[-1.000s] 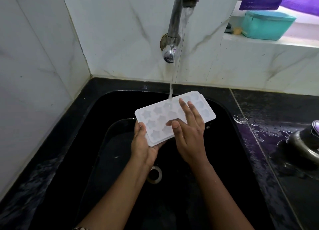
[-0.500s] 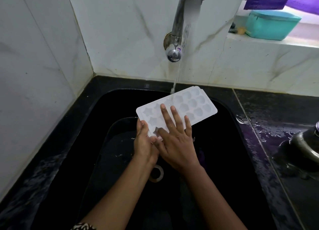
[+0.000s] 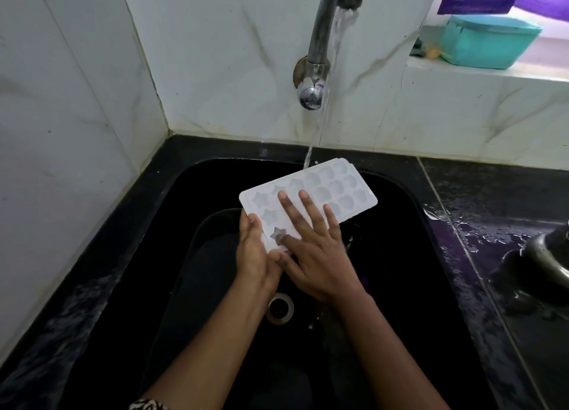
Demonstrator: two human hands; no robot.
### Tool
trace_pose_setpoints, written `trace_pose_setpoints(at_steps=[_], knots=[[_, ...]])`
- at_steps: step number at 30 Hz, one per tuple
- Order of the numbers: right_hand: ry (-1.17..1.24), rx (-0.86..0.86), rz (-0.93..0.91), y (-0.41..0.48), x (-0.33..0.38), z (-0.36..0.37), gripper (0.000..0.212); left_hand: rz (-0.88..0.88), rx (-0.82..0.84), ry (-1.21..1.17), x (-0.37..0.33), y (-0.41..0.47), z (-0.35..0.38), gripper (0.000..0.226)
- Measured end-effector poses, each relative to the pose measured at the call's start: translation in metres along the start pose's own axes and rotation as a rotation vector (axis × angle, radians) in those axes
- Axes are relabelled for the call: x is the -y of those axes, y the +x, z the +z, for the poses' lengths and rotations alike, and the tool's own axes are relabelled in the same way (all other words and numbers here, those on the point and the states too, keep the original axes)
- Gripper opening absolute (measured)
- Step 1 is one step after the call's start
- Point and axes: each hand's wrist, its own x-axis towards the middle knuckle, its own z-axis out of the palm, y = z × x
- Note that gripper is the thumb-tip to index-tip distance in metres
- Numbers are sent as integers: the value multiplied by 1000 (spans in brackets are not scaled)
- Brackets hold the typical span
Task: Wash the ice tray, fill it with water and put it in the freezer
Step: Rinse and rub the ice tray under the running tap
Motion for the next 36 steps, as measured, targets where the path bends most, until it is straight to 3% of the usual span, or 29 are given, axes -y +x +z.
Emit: trace_pose_setpoints(at_steps=[5, 10, 15, 21, 28, 32, 36], knots=[[-83, -53, 95, 1, 1, -1, 59, -62, 29, 21, 5, -5, 3, 34], [56, 17, 46, 1, -5, -3, 63, -47, 36, 3, 1, -4, 0, 35], [-83, -92, 113, 1, -3, -2, 59, -126, 20, 35, 10, -10, 2, 36], [63, -8, 42, -1, -16, -6, 60, -117, 70, 16, 11, -10, 3, 36], [-10, -14, 21, -1, -4, 0, 52, -88, 31, 36, 9, -7, 0, 31], [119, 34, 66, -1, -16, -6, 64, -107, 32, 2, 9, -7, 1, 33], [-36, -68, 66, -4, -11, -2, 58, -128, 37, 56, 12, -10, 2, 35]])
